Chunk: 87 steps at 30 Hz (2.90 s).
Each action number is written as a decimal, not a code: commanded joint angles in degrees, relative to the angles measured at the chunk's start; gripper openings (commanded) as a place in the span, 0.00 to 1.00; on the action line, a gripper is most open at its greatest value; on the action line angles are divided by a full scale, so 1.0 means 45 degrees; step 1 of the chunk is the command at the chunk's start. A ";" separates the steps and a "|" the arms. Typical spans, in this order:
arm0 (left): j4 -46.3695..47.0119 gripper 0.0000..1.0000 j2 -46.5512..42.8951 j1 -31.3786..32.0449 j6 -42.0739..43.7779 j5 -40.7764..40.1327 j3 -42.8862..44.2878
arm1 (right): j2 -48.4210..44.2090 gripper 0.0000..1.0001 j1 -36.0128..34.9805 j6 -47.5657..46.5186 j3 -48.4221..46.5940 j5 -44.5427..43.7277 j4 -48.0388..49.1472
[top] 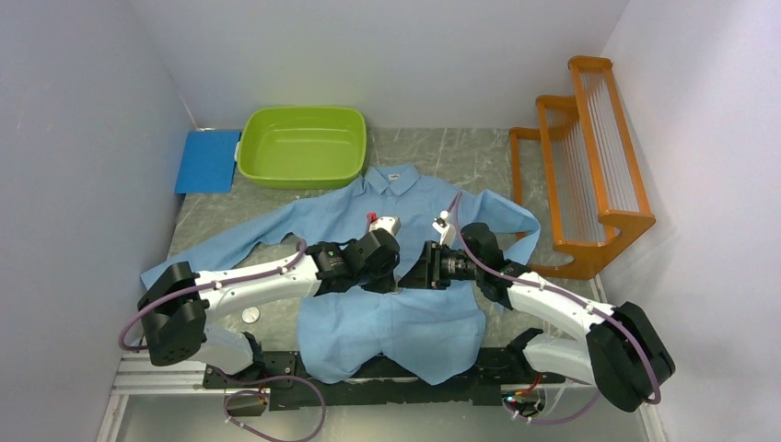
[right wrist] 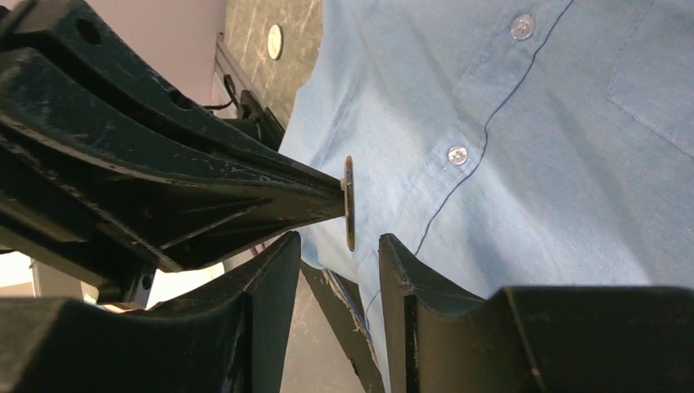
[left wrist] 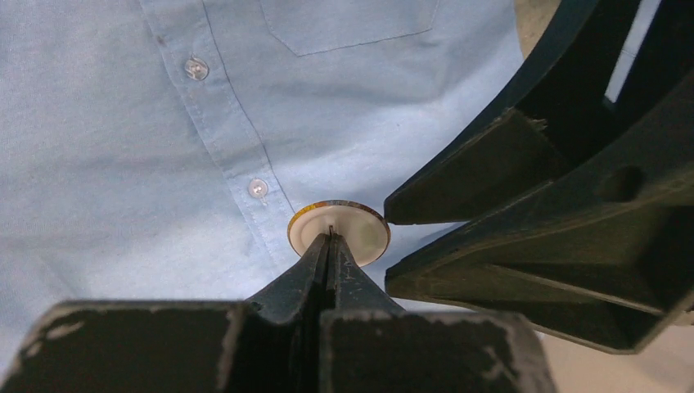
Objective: Pin the brooch onto the clothing
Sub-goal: Pick up the brooch from the center of the board, then open the brooch.
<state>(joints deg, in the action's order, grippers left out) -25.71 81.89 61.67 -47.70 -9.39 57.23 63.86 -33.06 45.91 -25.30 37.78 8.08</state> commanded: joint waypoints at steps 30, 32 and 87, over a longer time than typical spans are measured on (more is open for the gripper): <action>0.5069 0.95 -0.6660 -0.3683 -0.1151 0.3898 -0.5339 | -0.2177 0.00 -0.0410 -0.3496 -0.1550 -0.3214 -0.2683; 0.5814 0.95 -0.7114 -0.4146 -0.1427 0.4151 -0.6150 | -0.2667 0.00 -0.0408 -0.3561 -0.1273 -0.3437 -0.2399; 1.1540 0.03 -0.5880 -0.4799 -0.0676 1.0763 -0.6456 | -0.2247 0.70 -0.0408 -0.2921 -0.1492 0.3052 0.1767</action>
<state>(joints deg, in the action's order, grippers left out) 30.50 57.52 40.16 -54.11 39.62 25.32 55.77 -34.70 36.51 -29.30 52.56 18.37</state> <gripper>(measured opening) 0.046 0.605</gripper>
